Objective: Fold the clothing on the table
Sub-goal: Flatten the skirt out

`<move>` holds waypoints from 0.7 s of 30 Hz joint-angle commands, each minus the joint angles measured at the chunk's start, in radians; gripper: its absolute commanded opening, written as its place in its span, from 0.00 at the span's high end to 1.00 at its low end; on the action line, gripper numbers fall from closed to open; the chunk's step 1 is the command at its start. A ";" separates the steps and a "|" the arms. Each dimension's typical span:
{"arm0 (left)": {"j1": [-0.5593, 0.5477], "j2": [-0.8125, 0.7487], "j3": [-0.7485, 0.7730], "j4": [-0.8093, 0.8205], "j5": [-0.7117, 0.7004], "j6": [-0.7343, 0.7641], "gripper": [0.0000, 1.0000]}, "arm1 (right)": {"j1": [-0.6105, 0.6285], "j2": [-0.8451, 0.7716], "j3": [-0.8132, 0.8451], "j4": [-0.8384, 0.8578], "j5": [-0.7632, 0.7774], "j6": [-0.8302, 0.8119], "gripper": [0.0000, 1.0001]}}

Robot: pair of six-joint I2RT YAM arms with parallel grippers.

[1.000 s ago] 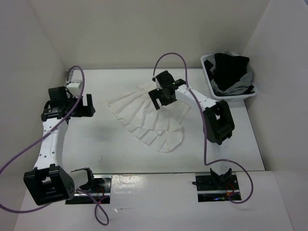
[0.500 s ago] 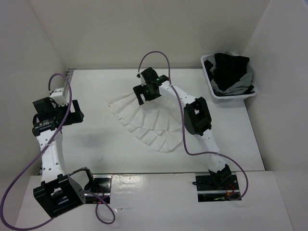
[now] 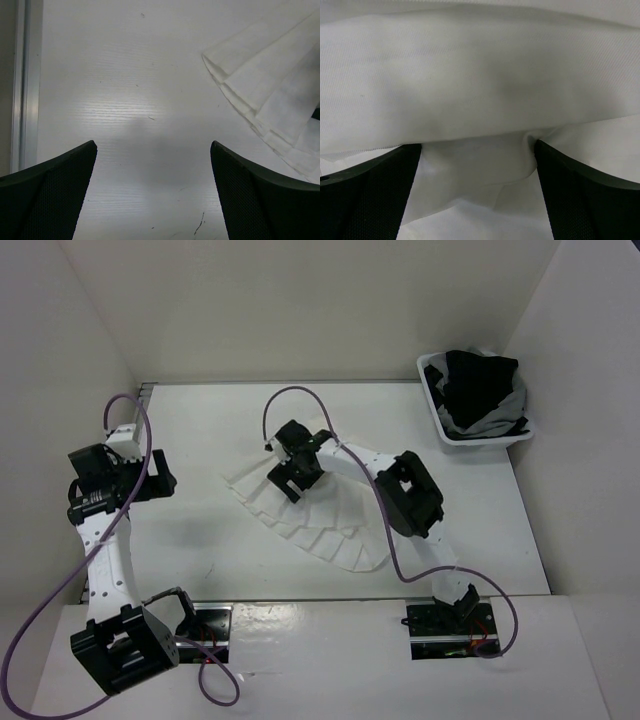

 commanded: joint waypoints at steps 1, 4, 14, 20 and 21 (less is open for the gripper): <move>0.007 -0.020 -0.008 0.025 0.038 0.027 0.00 | 0.020 -0.066 -0.165 -0.069 0.010 -0.103 0.02; 0.007 -0.020 -0.008 0.025 0.049 0.027 0.00 | 0.040 -0.151 -0.263 -0.069 -0.008 -0.175 0.02; 0.007 -0.011 -0.008 0.025 0.099 0.047 0.00 | 0.259 -0.367 -0.518 -0.105 -0.051 -0.353 0.02; 0.007 -0.011 -0.008 0.016 0.119 0.056 0.00 | 0.305 -0.387 -0.509 -0.096 -0.038 -0.354 0.02; 0.007 -0.002 -0.008 0.016 0.119 0.056 0.00 | 0.305 -0.396 -0.499 -0.086 -0.018 -0.345 0.02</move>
